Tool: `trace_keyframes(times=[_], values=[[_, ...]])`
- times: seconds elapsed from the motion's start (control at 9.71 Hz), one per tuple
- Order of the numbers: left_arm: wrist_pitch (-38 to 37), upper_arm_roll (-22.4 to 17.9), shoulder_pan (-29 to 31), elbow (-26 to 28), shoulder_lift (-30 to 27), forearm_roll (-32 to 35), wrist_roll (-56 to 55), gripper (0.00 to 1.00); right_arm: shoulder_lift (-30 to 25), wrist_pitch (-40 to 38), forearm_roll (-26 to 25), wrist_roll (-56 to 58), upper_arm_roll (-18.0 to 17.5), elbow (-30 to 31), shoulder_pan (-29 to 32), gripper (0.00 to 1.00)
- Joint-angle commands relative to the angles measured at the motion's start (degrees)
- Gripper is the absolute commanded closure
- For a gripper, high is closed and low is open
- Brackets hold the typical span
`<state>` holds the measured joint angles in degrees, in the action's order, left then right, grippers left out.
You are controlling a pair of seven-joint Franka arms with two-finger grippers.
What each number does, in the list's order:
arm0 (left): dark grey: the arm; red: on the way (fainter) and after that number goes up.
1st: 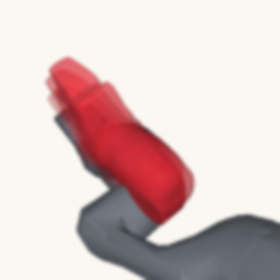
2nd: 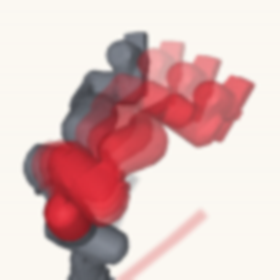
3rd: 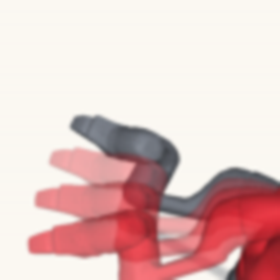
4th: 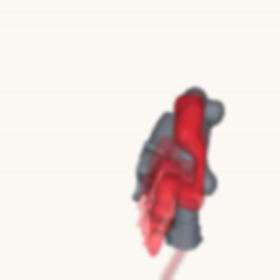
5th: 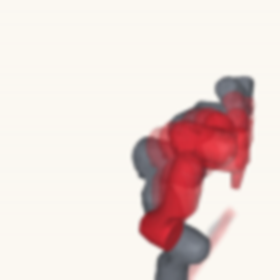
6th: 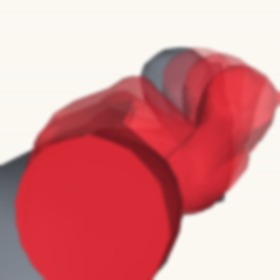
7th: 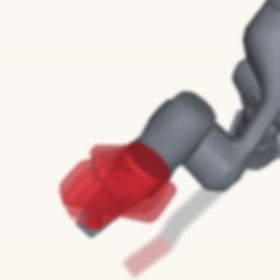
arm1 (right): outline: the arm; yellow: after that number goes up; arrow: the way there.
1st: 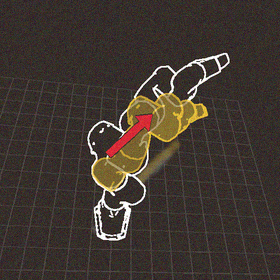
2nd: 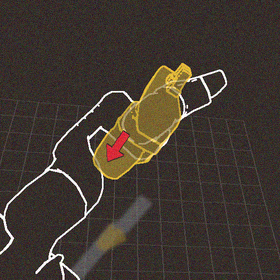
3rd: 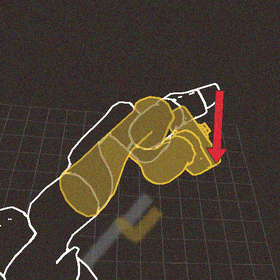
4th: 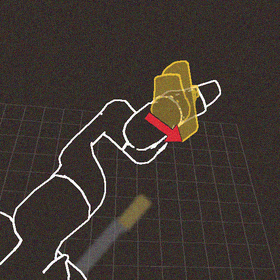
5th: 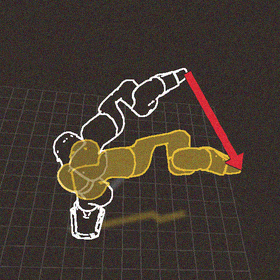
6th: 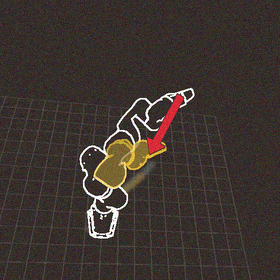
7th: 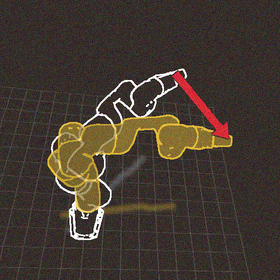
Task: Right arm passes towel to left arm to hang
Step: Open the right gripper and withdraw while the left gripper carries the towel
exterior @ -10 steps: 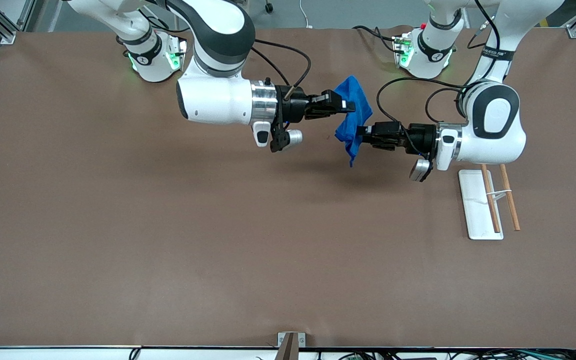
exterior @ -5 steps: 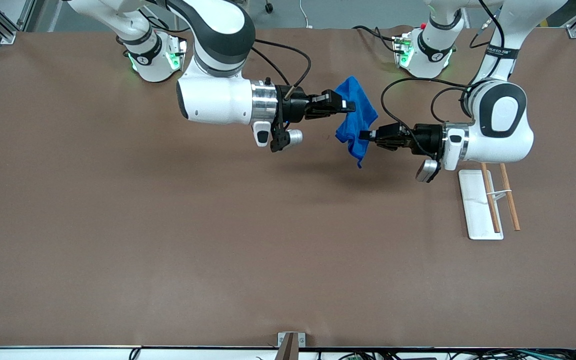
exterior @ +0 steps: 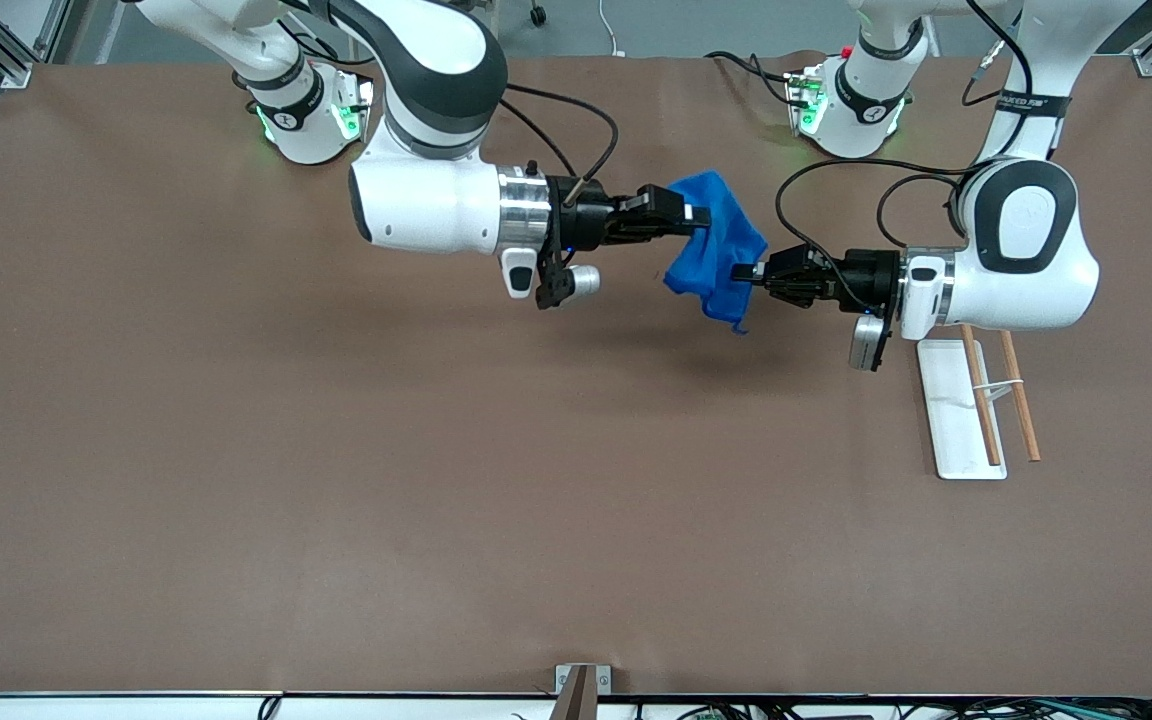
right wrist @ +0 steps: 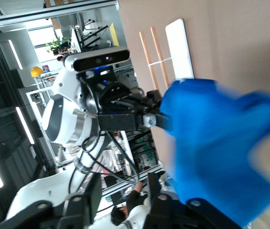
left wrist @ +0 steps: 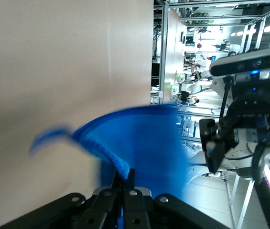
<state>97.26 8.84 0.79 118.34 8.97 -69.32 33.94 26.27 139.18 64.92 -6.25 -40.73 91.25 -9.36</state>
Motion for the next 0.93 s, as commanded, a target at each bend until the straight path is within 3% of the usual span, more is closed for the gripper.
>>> trace_keyframes(times=[0.0,0.41,0.51,0.62,0.82], values=[[1.09,-0.75,0.27,-2.83,0.52,8.55,1.04,1.00,-0.61,-5.90,-10.18,-3.31,0.47,0.60,5.03,0.00],[2.76,-4.87,1.23,-10.66,1.05,27.72,-6.40,1.00,-5.62,-17.86,-51.73,-25.35,7.75,0.07,6.28,0.00],[2.85,-7.15,1.32,-12.06,1.14,32.62,-10.52,1.00,-6.40,-19.63,-57.82,-28.35,9.86,0.16,6.28,0.00],[2.76,-7.78,1.24,-14.17,1.75,39.63,-13.17,1.00,-7.19,-21.39,-60.76,-29.60,12.84,0.16,6.37,0.00],[2.76,-11.54,1.59,-16.81,2.10,43.13,-15.05,1.00,-8.87,-22.63,-62.18,-28.91,20.48,0.33,6.37,0.00]])
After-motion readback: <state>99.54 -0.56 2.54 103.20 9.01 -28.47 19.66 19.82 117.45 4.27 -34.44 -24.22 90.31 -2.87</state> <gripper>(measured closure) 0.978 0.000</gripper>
